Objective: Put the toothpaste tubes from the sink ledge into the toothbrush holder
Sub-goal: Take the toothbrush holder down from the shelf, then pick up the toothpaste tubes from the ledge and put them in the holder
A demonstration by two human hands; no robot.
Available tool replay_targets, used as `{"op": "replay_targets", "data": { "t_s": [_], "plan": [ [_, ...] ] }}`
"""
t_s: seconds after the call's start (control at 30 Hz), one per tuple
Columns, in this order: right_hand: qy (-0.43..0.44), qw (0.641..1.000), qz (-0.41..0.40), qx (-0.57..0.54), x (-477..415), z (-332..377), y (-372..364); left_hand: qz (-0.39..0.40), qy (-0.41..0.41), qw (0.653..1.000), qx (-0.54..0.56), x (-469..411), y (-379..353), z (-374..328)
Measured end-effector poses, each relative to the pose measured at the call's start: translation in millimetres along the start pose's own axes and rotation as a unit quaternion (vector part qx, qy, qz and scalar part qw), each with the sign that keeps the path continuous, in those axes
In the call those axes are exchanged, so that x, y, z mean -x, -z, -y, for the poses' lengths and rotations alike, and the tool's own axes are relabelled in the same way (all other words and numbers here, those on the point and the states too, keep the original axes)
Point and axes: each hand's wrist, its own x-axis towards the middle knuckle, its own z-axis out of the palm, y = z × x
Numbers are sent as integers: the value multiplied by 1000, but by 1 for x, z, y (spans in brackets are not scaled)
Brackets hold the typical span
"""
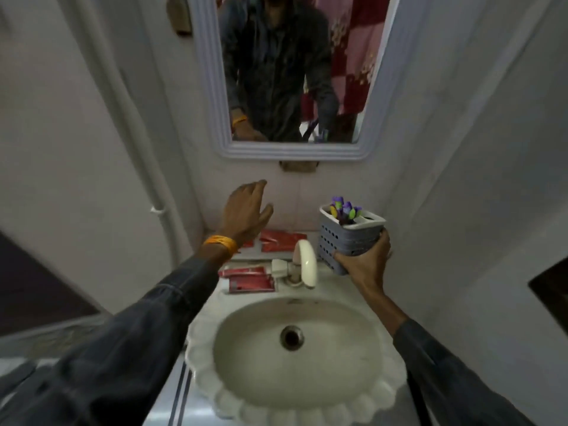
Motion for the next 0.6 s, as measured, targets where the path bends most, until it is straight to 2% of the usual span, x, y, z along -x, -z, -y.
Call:
{"op": "replay_targets", "data": {
  "t_s": [0.17,0.3,0.43,0.6],
  "plan": [
    [-42,999,-5,10,22,-54,-15,126,48,991,-1,27,-50,39],
    [-52,999,-15,-5,33,-77,-30,244,75,966,-23,46,-87,66],
    [-59,998,-25,-27,37,-93,-37,293,52,953,-48,59,-115,78],
    [-56,996,-33,-67,41,-90,-40,312,8,946,-91,61,-132,79]
  ]
}}
